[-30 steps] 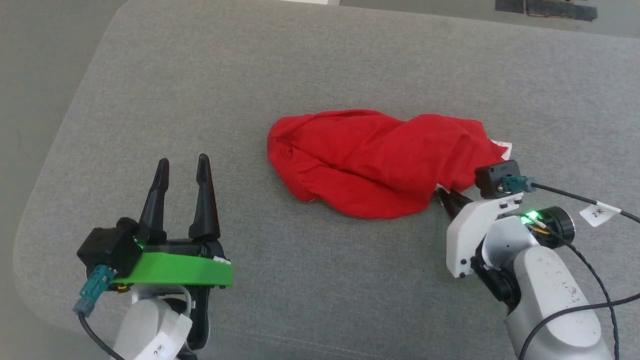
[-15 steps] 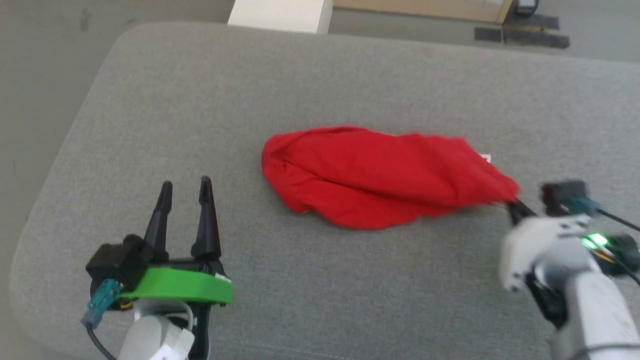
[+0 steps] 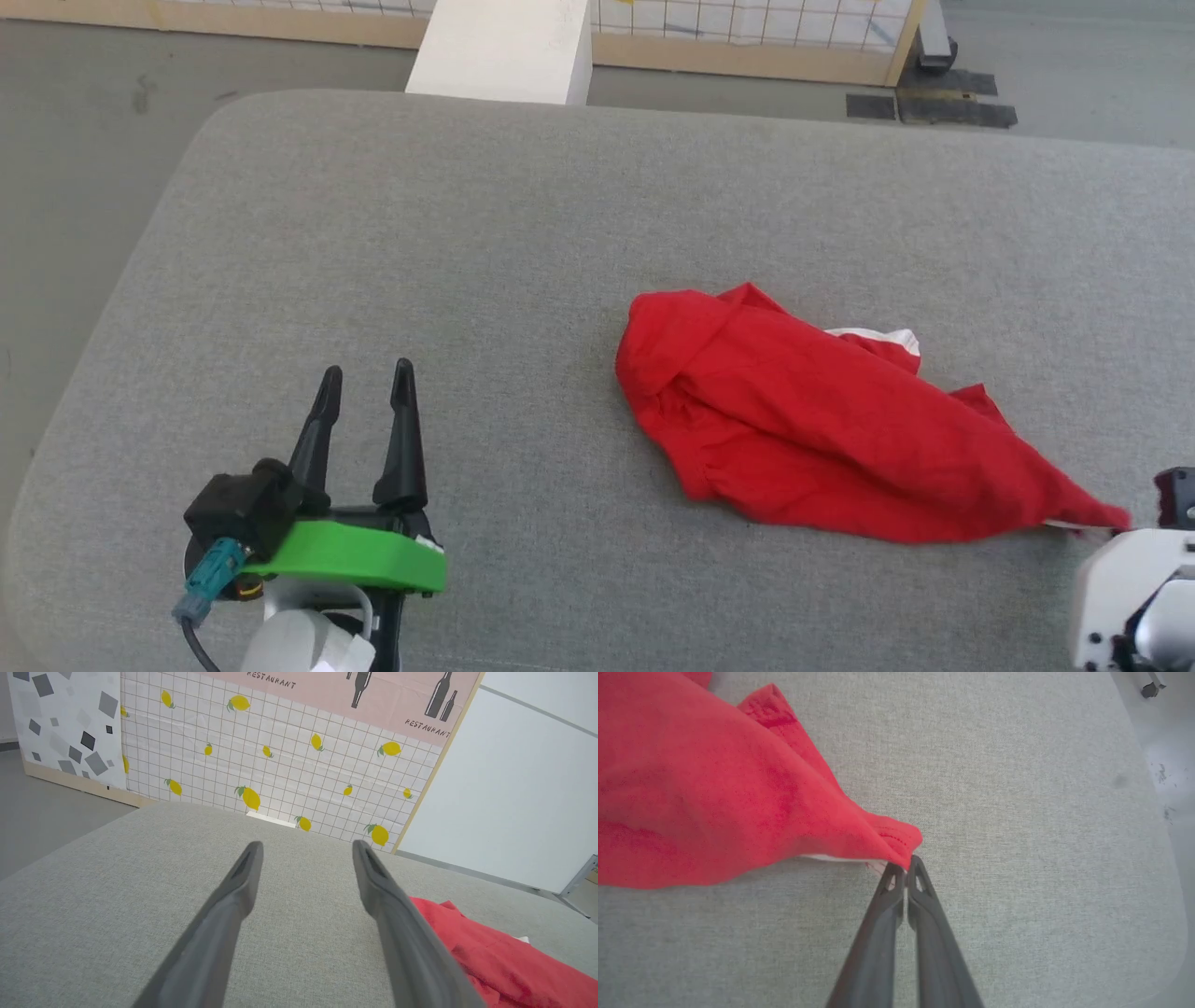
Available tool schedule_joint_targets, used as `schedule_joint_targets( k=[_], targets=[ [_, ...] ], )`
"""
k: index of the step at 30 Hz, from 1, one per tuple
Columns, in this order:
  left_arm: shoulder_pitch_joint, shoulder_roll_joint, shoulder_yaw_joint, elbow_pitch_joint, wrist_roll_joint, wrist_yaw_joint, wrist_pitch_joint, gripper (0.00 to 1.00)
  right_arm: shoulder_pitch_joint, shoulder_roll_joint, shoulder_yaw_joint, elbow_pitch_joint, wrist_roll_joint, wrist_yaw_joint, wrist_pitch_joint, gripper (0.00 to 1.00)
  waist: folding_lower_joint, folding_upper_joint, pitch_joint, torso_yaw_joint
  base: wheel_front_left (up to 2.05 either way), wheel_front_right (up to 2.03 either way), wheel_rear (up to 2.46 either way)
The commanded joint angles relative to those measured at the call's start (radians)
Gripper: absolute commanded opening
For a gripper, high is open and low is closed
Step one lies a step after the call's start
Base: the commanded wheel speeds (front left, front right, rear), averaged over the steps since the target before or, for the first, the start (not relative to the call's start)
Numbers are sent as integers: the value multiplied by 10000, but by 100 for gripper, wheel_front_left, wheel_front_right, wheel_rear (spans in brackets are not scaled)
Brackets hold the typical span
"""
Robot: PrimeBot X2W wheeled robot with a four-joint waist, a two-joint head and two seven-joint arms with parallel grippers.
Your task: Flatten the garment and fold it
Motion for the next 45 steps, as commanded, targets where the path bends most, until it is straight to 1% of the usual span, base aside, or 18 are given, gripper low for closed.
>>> schedule_joint_targets(
  k=[1, 5, 8, 11, 12, 14, 17, 18, 21, 22, 23, 26, 28, 33, 36, 39, 42, 45],
  targets=[
    [31, -26, 8, 42, 73, -62, -36, 100, 23, 5, 49, 121, 337, -17, -171, 100, 0, 0, 46, -41, 0, 0, 0],
    [-8, -26, 19, 157, 96, -87, -36, 100, -147, 5, -101, 196, 1279, -17, -1210, 100, 0, 0, -53, -104, 0, 0, 0],
    [1, -26, -51, 200, 99, -101, -36, 100, -145, 5, -161, 122, 1987, -17, -2586, 100, 0, 0, -236, -131, 0, 0, 0],
    [33, -26, -267, 254, 56, -144, -36, 100, -12, 5, 27, 9, 2350, -17, -3933, 100, 0, 0, -394, -149, 0, 0, 0],
    [39, -26, -442, 311, 25, -170, -36, 100, 61, 5, 148, -9, 2508, -17, -4484, 100, 0, 0, -473, -157, 0, 0, 0],
    [28, -26, -761, 439, -87, -177, -36, 100, 159, 5, 376, -8, 2667, -17, -5138, 100, 0, 0, -549, -177, 0, 0, 0],
    [-82, -26, -1442, 786, -318, -176, -36, 100, 246, 5, 673, 21, 2777, -17, -5753, 100, 0, 0, -614, -215, 0, 0, 0],
    [-185, -26, -1891, 1053, -527, -180, -36, 100, 281, 5, 829, 69, 2817, -17, -5909, 100, 0, 0, -629, -246, 0, 0, 0],
    [-543, -26, -3046, 1884, -1137, -137, 173, 100, 314, 5, 1123, 153, 2851, -17, -6089, 100, 0, 0, -623, -350, 0, 0, 0],
    [-652, -26, -3283, 2057, -1321, -87, 310, 100, 317, 5, 1186, 178, 2857, -17, -6092, 100, 0, 0, -614, -381, 0, 0, 0],
    [-882, -26, -3772, 2373, -1732, -23, 710, 100, 301, 5, 1282, 208, 2857, -17, -6112, 100, 0, 0, -586, -447, 0, 0, 0],
    [-1437, -26, -4631, 2944, -2639, 355, 1738, 100, 247, 5, 1461, 270, 2886, -17, -6136, 100, 0, 0, -491, -603, 0, 0, 0],
    [-1842, -26, -5002, 3332, -2986, 696, 2347, 100, 209, 5, 1537, 285, 2900, -17, -6149, 100, 0, 0, -409, -709, 0, 0, 0],
    [-2746, -26, -5491, 4141, -4026, 1289, 3498, 100, 91, 5, 1668, 294, 2895, -17, -6176, 100, 0, 0, -218, -961, 0, 0, 0],
    [-3236, -26, -5640, 4579, -4352, 1578, 3917, 100, 35, 5, 1722, 287, 2881, -17, -6188, 100, 0, 0, -115, -1077, 0, 0, 0],
    [-3714, -26, -5737, 5139, -4492, 2005, 4339, 100, -31, 5, 1789, 293, 2879, -17, -6205, 100, 0, 0, -7, -1188, 0, 0, 0],
    [-4108, -26, -5738, 5486, -4768, 2208, 4557, 100, -54, 5, 1824, 313, 2906, -17, -6224, 100, 0, 0, 94, -1239, 0, 0, 0],
    [-4521, -26, -5746, 5874, -5034, 2309, 4776, 100, -94, 5, 1863, 337, 2919, -17, -6241, 100, 0, 0, 193, -1271, 0, 0, 0]
  ],
)
